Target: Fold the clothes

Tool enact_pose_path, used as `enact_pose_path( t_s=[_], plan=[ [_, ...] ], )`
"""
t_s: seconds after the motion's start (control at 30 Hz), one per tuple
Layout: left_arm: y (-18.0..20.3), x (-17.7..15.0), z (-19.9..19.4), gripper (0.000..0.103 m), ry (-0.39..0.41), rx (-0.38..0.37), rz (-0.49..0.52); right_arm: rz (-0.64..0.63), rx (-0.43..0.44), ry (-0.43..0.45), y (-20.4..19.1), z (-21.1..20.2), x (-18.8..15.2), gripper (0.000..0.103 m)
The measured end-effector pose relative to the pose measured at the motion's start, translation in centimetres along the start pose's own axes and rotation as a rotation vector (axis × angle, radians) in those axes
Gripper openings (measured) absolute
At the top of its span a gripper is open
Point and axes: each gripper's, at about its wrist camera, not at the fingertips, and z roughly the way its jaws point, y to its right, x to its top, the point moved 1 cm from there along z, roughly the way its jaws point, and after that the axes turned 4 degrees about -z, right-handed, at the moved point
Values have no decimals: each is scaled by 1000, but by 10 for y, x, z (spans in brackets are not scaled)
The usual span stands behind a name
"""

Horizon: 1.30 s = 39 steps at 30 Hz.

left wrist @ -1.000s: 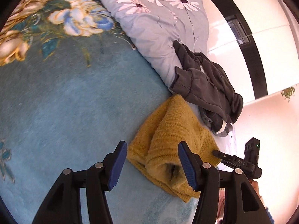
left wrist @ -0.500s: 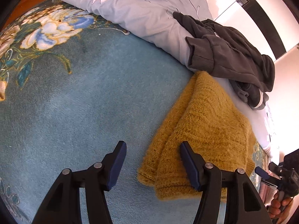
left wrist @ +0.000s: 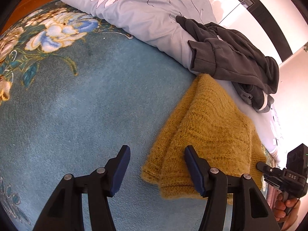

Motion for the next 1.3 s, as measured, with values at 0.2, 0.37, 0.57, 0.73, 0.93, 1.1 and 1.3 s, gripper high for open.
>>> enact_pose_path(
  t_s=[0.2,0.37,0.57,0.73,0.93,1.1,1.3],
  plan=[
    [1,-2,9,64,-32,8,45,-105,-104,69,-1,-29,1,10],
    [-3,5,7,63,-24,-67,14,-49,-31,9,20,-19,-10,11],
    [-23,13,26,73,-100,-228,-105,129,98,73,51,-26,-14,61],
    [-21,14,29,78,-130,-338,-155,254,84,49,76,-2,-19,66],
    [7,10,31,65,-130,-205,-25,298,108,70,73,14,-17,66],
    [17,8,13,34,-116,-149,-29,308,31,31,60,19,-5,41],
    [18,-15,-50,31,-57,-121,14,107,97,4,3,-8,10,34]
  ],
)
